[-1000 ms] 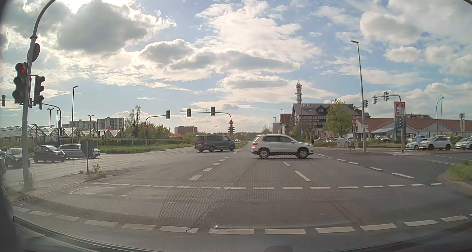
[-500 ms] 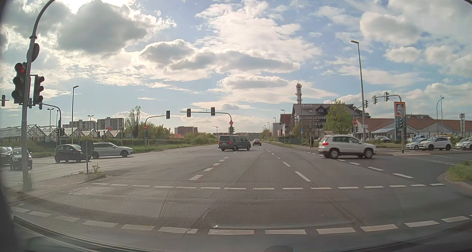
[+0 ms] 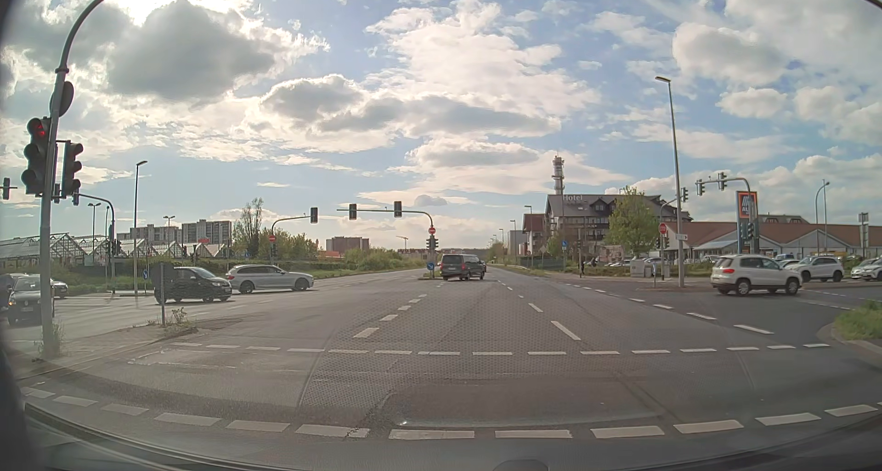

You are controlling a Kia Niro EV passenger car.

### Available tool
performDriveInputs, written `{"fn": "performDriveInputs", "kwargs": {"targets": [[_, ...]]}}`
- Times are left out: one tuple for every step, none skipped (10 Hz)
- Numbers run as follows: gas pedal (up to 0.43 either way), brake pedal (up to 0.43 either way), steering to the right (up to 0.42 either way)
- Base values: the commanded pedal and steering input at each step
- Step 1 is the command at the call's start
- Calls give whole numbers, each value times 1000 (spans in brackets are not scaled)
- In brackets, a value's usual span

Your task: Follow the waypoints while adhering to traffic rules and regulations

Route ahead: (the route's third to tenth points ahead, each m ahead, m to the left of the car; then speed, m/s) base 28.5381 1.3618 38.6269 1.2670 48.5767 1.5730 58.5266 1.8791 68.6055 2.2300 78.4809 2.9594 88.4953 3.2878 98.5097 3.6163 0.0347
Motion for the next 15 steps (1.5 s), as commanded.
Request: {"fn": "performDriveInputs", "kwargs": {"targets": [[0,280,1],[0,305,1],[0,311,1],[0,299,1],[0,299,1],[0,299,1],[0,274,1],[0,268,1],[0,262,1],[0,256,1],[0,250,1],[0,250,1],[0,244,1],[0,244,1],[0,244,1]]}}
